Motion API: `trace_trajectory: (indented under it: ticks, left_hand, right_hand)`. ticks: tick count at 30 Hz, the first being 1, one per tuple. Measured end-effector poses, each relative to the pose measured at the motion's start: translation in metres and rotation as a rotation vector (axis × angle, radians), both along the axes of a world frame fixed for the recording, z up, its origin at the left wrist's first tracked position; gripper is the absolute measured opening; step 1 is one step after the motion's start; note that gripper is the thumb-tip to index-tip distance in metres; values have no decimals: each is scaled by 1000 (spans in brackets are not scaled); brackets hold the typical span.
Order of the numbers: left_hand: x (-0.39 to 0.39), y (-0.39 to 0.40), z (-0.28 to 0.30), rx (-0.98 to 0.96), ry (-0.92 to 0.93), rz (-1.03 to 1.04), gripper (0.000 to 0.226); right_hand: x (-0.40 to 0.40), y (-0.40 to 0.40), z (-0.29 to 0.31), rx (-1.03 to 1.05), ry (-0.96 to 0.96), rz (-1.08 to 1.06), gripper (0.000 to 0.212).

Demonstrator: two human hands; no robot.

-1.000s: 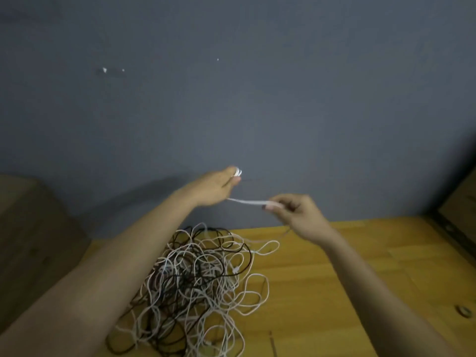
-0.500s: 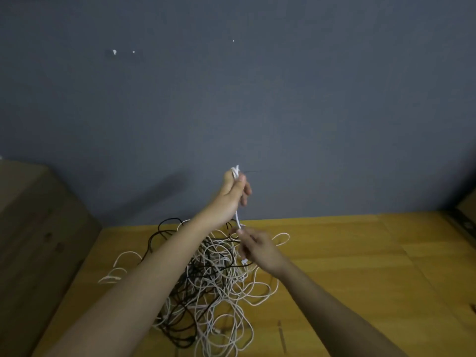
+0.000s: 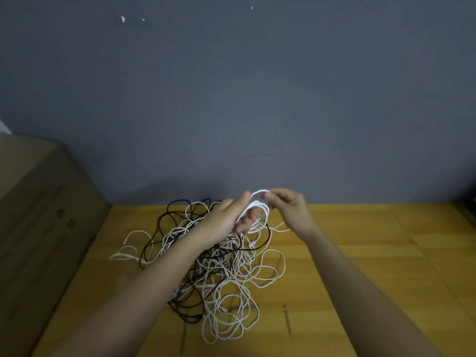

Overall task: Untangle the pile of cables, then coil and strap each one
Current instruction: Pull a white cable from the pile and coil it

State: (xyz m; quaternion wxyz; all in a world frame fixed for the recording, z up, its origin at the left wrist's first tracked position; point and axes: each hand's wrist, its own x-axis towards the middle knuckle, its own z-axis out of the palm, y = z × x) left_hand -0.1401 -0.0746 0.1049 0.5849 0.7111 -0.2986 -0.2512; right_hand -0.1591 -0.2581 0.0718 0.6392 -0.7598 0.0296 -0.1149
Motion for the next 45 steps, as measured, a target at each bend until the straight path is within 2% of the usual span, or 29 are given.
trace_trajectory:
  ticks: [2, 5, 6, 8, 10, 12, 14, 16, 17, 20, 22, 23, 27, 31, 34, 37, 39, 41, 43, 45]
  left_hand:
    - [1, 0, 1, -113, 73, 135, 44]
    - [18, 3, 0, -267, 145, 323, 31]
    - [27, 7, -2, -244, 96, 382, 28]
    - [42, 22, -13, -16, -131, 467, 23]
    - [49, 42, -28, 316, -340, 383, 26]
    - [48, 63, -42, 577, -450, 203, 32]
    - [39, 72, -42, 678, -492, 79, 37]
    - [27, 71, -36, 645, -491, 56, 47]
    - [22, 71, -30, 607, -467, 60, 47]
    - [19, 69, -4, 326, -249, 10, 36]
    - [26, 70, 27, 122, -175, 9, 37]
    - [28, 64, 41, 32, -154, 7, 36]
    - [42, 43, 57, -95, -105, 131, 32]
    - [65, 15, 82, -199, -70, 244, 29]
    - [89, -33, 152, -274, -149, 160, 28]
    - [95, -77, 217, -323, -244, 60, 27]
    - [93, -94, 236, -367, -266, 33, 25]
    - [86, -104, 239, -367, -288, 11, 23]
    - [77, -106, 230, -360, -262, -27, 24]
    - [65, -104, 213, -382, -118, -104, 26]
  right_hand:
    - [-2, 22, -29, 48, 129, 103, 20]
    - [-11, 61, -65, -107, 284, 282, 30]
    - [-14, 73, -72, -162, 309, 341, 33]
    - [-19, 89, -80, -329, 289, 438, 29]
    - [-18, 90, -77, -572, 196, 507, 18]
    - [-12, 79, -64, -763, 58, 452, 13]
    - [0, 64, -46, -781, -99, 286, 11]
    - [13, 50, -37, -778, -235, 119, 12]
    - [17, 48, -37, -743, -226, 70, 13]
    - [34, 46, -47, -577, 13, 124, 15]
    - [47, 46, -43, -581, 68, 223, 32]
    - [53, 40, -40, -530, 74, 204, 38]
    - [74, 20, -7, -89, 49, -182, 29]
    - [96, -4, 67, 117, -105, -390, 23]
    - [98, -47, 179, 247, -367, -498, 24]
    - [84, -83, 285, 283, -626, -534, 34]
    - [67, -96, 317, 221, -695, -528, 32]
    - [55, -106, 316, 159, -698, -578, 28]
    - [52, -112, 290, 77, -605, -615, 24]
    - [49, -110, 252, 118, -459, -572, 26]
